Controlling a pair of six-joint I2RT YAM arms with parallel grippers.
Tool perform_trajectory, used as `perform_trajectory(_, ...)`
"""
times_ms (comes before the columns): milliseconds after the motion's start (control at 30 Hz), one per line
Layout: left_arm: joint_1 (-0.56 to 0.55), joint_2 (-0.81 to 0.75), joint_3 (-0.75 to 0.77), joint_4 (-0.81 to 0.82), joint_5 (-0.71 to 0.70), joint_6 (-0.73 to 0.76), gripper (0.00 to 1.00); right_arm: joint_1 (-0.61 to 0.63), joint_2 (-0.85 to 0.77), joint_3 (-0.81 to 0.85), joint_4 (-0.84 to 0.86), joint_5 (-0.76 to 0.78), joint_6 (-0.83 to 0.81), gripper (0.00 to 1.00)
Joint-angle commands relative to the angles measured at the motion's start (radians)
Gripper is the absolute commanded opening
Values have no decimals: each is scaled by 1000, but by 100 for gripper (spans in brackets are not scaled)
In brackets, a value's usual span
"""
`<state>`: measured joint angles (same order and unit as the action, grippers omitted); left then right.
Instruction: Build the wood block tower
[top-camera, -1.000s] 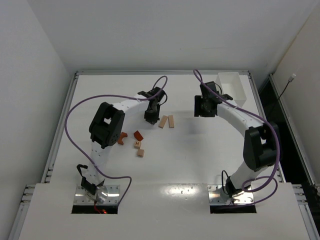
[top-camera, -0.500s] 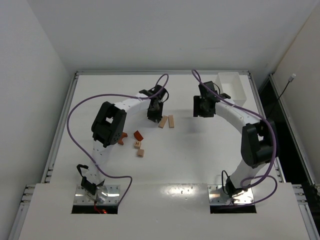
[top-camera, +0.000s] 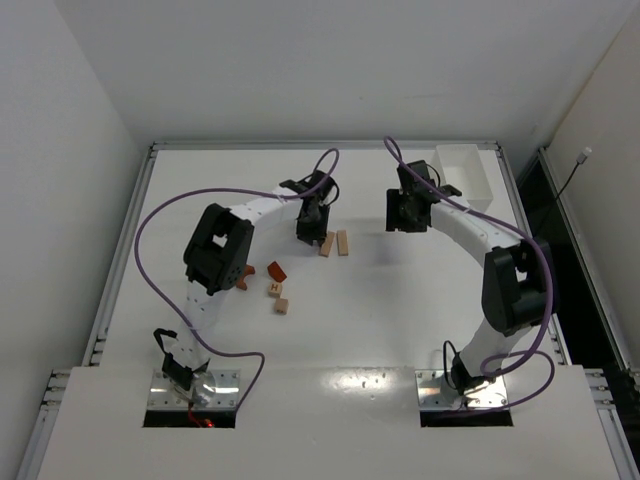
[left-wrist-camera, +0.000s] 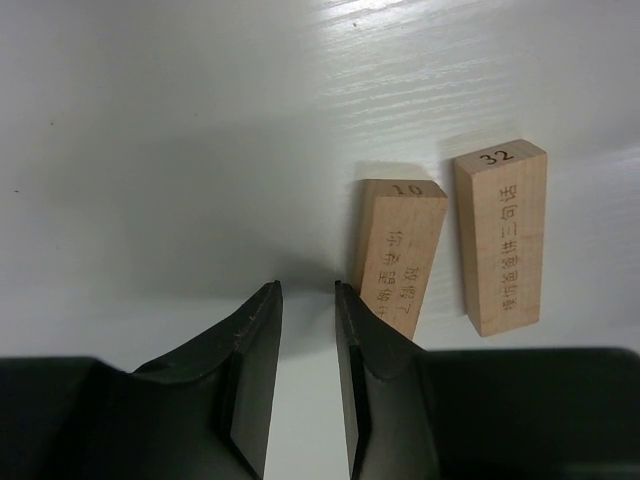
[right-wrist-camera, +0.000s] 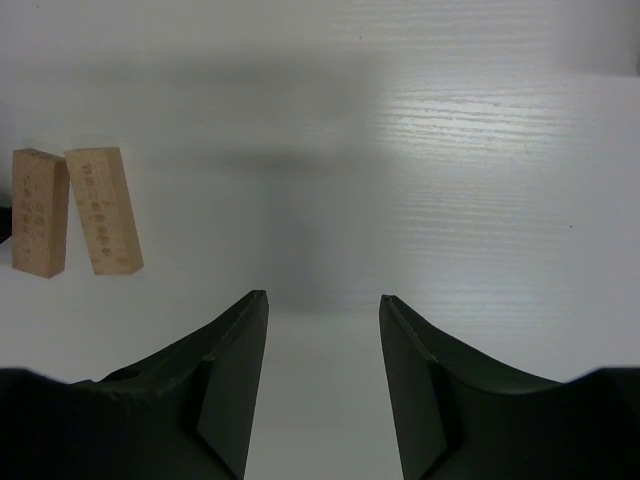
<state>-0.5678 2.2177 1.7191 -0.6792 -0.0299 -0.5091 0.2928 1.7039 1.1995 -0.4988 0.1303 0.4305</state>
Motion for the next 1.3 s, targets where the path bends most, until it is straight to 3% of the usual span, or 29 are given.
perform_trajectory(0, -26, 28, -13, -17, 41, -12, 25, 8, 3, 41, 29, 2, 17, 46)
perform_trajectory(1267, -44, 69, 66, -8, 31, -3, 25, 8, -24, 5, 39, -26, 17, 46)
